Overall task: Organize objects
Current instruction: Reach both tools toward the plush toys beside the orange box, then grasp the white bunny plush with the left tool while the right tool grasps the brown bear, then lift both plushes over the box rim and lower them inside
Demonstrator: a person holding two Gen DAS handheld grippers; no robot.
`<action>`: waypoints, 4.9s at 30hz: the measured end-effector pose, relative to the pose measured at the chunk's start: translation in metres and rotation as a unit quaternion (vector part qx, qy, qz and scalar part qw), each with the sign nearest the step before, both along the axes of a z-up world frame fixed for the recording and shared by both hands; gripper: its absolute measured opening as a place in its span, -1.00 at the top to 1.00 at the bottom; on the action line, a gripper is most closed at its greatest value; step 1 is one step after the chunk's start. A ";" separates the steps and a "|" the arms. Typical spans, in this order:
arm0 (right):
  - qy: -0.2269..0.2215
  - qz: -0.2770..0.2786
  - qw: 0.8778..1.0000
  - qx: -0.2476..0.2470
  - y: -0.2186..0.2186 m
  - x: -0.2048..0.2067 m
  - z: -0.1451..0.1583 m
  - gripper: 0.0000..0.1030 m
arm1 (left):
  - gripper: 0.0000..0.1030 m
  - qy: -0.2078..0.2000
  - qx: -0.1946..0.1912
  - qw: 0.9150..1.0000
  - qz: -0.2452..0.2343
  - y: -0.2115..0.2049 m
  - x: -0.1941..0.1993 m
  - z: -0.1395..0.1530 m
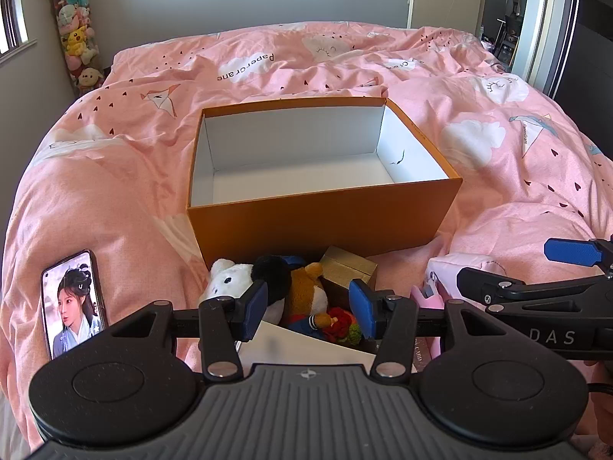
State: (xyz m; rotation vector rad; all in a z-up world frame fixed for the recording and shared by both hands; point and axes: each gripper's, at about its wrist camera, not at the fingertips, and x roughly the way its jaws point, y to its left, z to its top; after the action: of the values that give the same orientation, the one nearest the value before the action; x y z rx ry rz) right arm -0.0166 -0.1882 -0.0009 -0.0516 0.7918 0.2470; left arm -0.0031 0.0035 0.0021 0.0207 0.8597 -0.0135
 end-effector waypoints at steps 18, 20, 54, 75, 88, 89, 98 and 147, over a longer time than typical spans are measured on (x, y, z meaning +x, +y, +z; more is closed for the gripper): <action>0.004 0.001 1.000 0.000 0.000 0.002 -0.003 -0.97 | -0.14 0.005 -0.001 1.000 -0.002 0.003 -0.003 -0.005; 0.008 0.000 1.000 0.001 0.000 0.002 -0.005 -0.97 | -0.14 0.010 -0.007 1.000 -0.006 0.005 -0.003 -0.006; 0.188 0.206 0.958 0.063 0.084 0.095 -0.061 0.28 | -0.48 0.196 0.035 0.972 -0.122 0.054 0.086 -0.059; 0.289 0.169 0.933 0.133 0.104 0.131 -0.104 0.09 | -0.55 0.216 -0.051 0.971 -0.094 0.081 0.092 -0.076; 0.224 0.180 0.949 0.132 0.098 0.106 -0.076 0.35 | -0.29 0.132 0.001 0.986 -0.102 0.067 0.058 -0.063; 0.214 0.181 0.951 0.134 0.095 0.103 -0.070 0.36 | -0.27 0.121 -0.001 0.988 -0.100 0.067 0.053 -0.060; 0.135 0.189 0.958 0.166 0.074 0.086 -0.003 0.37 | -0.24 0.019 -0.014 0.995 -0.096 0.071 0.018 -0.006; 0.214 0.105 0.959 0.156 0.094 0.258 -0.056 0.34 | -0.32 0.132 0.183 0.913 -0.339 0.038 0.188 -0.071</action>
State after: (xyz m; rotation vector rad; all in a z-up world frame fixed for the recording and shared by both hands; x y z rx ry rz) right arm 0.2413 -0.0938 -0.0572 0.2238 1.1719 0.5949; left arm 0.1851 0.0410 -0.0690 0.6853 1.0796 -0.5186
